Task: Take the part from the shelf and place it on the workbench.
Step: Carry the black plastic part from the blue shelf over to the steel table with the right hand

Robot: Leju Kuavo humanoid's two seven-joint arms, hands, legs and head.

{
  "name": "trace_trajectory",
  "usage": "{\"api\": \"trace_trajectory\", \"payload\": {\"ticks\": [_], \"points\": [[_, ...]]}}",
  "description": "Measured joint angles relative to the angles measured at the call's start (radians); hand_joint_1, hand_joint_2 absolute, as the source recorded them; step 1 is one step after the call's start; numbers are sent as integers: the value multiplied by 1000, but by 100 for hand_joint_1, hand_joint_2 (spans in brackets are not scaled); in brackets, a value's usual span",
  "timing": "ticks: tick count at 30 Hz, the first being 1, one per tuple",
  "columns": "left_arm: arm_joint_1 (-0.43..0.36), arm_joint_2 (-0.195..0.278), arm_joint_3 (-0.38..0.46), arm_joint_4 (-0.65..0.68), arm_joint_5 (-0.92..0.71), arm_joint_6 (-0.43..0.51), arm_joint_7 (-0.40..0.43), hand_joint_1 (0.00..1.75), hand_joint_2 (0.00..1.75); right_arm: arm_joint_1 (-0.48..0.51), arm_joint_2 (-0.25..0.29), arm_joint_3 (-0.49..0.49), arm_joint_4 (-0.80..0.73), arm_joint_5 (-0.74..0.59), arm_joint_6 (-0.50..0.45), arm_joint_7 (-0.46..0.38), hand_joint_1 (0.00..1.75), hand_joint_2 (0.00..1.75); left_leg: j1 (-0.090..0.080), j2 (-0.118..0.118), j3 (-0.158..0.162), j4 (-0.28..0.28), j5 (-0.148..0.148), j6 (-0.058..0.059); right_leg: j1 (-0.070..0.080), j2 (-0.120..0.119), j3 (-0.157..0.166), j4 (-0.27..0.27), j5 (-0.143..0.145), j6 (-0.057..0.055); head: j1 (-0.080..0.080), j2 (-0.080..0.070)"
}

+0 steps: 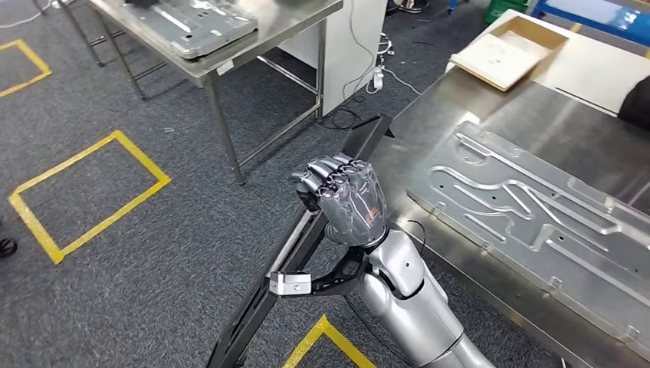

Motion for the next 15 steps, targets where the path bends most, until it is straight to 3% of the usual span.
{"api": "trace_trajectory", "payload": {"ticks": [1,4,6,8,9,10,11,12,14,15], "points": [[-1,0,0,0,0,0,0,0,175,0,0,0,-1,-1,0,0,175,175,-3,9,4,-1,-3,-6,5,-6,10,-21,0,-6,0,0],[-3,0,0,0,0,0,0,0,175,1,-1,-1,-2,-6,0,-2,175,175,-4,25,14,-2,-14,-24,6,24,12,-27,-1,-22,-1,0],[-5,0,0,0,0,-1,1,0,175,0,0,-1,-4,-10,0,-3,175,175,0,-14,-1,47,-50,-32,-1,44,19,-36,3,-35,-1,0],[-3,1,0,0,0,-2,2,0,175,1,2,-1,-6,-11,0,-4,175,175,2,-63,-61,175,-114,-34,-2,65,22,-37,3,-44,-2,0],[0,1,0,0,-1,-2,3,0,175,2,2,-1,-6,-11,0,-4,175,175,2,-73,-97,242,-137,-35,-1,78,22,-36,2,-46,-2,0],[2,2,0,0,-1,-2,4,0,175,5,3,-1,-6,-11,0,-4,175,175,2,-77,-122,284,-143,-35,0,92,23,-35,1,-47,-2,0],[4,2,0,0,-1,-2,5,0,175,7,3,-1,-6,-11,0,-4,175,175,2,-80,-132,288,-127,-33,1,107,23,-33,1,-47,-2,0],[4,3,0,0,-1,-2,5,0,175,8,3,-1,-6,-11,0,-4,175,175,2,-83,-123,252,-93,-31,1,122,24,-31,-1,-47,-2,0],[3,4,0,0,-1,-2,5,0,175,8,3,-1,-6,-10,0,-4,175,175,3,-116,-74,119,-13,-23,1,150,25,-24,-4,-42,-2,0],[3,5,0,0,-1,-2,5,0,175,8,3,-1,-6,-10,0,-4,175,175,4,-136,-52,63,10,-20,0,163,21,-20,-5,-38,-2,0]]}}
